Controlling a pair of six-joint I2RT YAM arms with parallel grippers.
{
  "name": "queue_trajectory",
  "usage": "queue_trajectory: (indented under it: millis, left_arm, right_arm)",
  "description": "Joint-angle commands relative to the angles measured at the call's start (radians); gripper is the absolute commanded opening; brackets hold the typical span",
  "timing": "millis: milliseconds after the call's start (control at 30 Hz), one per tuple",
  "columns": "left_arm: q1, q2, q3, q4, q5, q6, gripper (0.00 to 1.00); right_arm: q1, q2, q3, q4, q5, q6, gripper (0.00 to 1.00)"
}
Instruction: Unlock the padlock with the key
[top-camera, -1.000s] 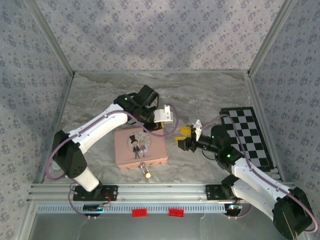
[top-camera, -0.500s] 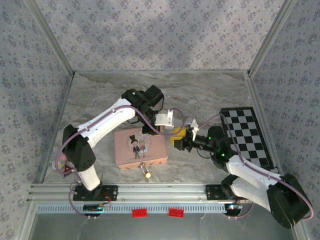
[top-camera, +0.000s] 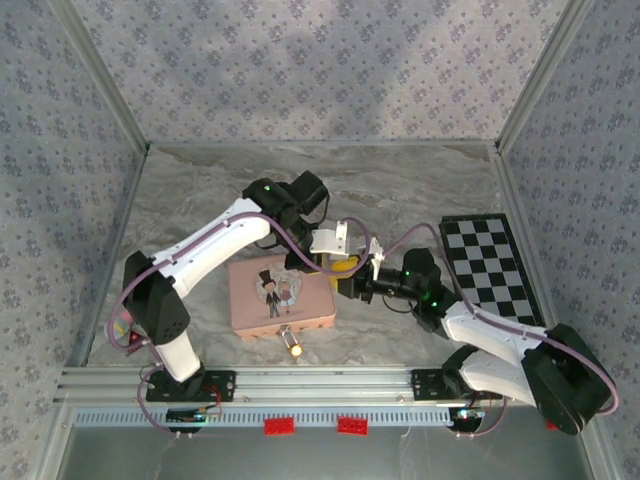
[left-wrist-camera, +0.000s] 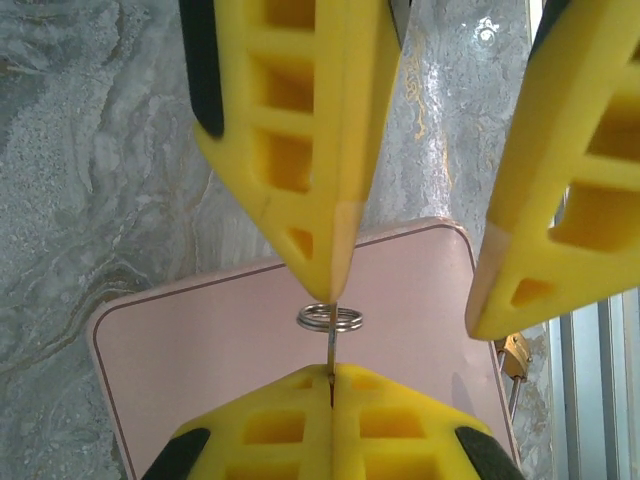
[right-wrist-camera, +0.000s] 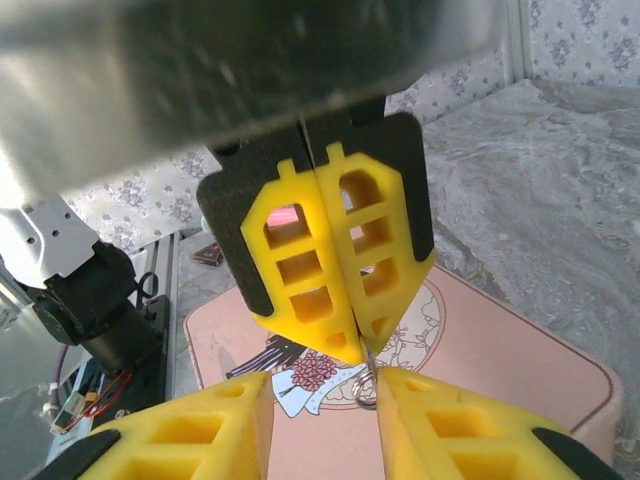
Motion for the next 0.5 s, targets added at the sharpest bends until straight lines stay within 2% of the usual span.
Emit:
queue_trajectory:
  millis: [0,100,200,467]
  left_arm:
    - [-0.003,-0.041,0.004,-0.034,0.044,0.026,0.00]
    - [-0.003,-0.042,0.004,-0.040,0.044,0.028,0.00]
    - [-0.004,-0.042,0.003,-0.044,0.043,0.032,0.00]
    - [-0.007,-0.039,0.007,-0.038,0.045,0.031,0.00]
  right_arm:
    - [0.011,0.028,0.047,0.033,-0.044,0.006,0.32]
    - [0.013,0.033,0.048,0.034,-0.043,0.003,0.28]
    - [0.013,0.031,0.047,0.036,-0.032,0.004,0.20]
    - [0.016,0.042,0.054,0.039,-0.041,0.006,0.18]
